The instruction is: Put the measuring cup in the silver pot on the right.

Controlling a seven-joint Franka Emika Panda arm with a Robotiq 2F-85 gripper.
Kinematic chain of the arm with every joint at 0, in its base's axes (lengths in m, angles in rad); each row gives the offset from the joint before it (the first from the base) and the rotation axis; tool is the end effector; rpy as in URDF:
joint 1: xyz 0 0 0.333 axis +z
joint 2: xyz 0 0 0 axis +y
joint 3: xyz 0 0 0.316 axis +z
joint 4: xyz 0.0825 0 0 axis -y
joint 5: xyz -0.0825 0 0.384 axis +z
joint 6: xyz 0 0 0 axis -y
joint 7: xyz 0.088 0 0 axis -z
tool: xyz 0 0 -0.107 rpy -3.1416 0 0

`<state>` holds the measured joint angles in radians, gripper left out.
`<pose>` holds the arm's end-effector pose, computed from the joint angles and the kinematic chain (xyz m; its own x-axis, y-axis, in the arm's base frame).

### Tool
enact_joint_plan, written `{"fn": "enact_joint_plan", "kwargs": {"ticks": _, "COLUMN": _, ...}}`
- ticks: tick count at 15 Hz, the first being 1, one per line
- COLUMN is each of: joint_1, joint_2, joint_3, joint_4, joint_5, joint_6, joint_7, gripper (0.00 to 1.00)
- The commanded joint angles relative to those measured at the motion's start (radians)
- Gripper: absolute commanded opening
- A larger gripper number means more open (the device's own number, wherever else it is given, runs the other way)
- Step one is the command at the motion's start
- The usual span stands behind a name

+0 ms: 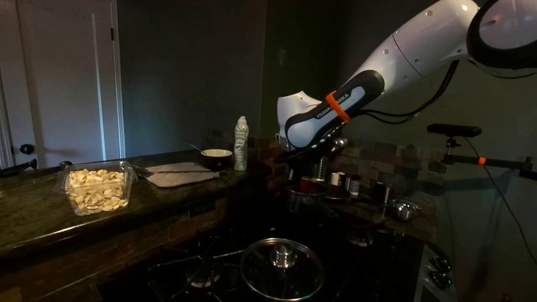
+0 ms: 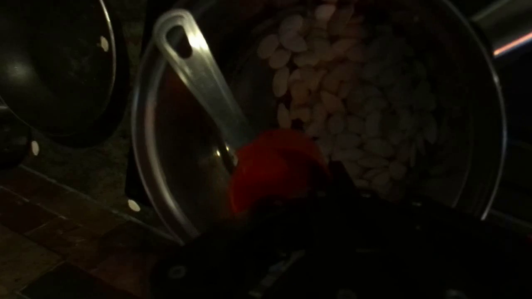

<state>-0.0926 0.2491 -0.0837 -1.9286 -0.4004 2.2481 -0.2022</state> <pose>0.6058 -0.1167 0.3697 0.9645 0.2607 -0.0433 0.2597 -0.9048 0.3375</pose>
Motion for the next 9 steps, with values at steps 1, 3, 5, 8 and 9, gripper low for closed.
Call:
{"fn": "enact_joint_plan", "kwargs": {"ticks": 1, "joint_1": -0.011, "joint_2": 0.024, "joint_3": 0.001, "joint_4": -0.006, "joint_5": 0.075, "joint_6": 0.08, "joint_7": 0.011, "gripper": 0.01}}
{"fn": "enact_joint_plan", "kwargs": {"ticks": 3, "joint_1": -0.014, "joint_2": 0.038, "joint_3": 0.002, "joint_4": -0.002, "joint_5": 0.107, "joint_6": 0.096, "joint_7": 0.002, "gripper": 0.01}}
{"fn": "enact_joint_plan", "kwargs": {"ticks": 5, "joint_1": -0.014, "joint_2": 0.047, "joint_3": -0.001, "joint_4": -0.002, "joint_5": 0.121, "joint_6": 0.091, "joint_7": 0.004, "gripper": 0.01}}
{"fn": "enact_joint_plan", "kwargs": {"ticks": 8, "joint_1": -0.019, "joint_2": 0.051, "joint_3": 0.0, "joint_4": -0.005, "joint_5": 0.147, "joint_6": 0.096, "joint_7": 0.005, "gripper": 0.12}}
{"fn": "enact_joint_plan", "kwargs": {"ticks": 9, "joint_1": -0.02, "joint_2": 0.048, "joint_3": -0.001, "joint_4": -0.006, "joint_5": 0.152, "joint_6": 0.095, "joint_7": 0.008, "gripper": 0.31}}
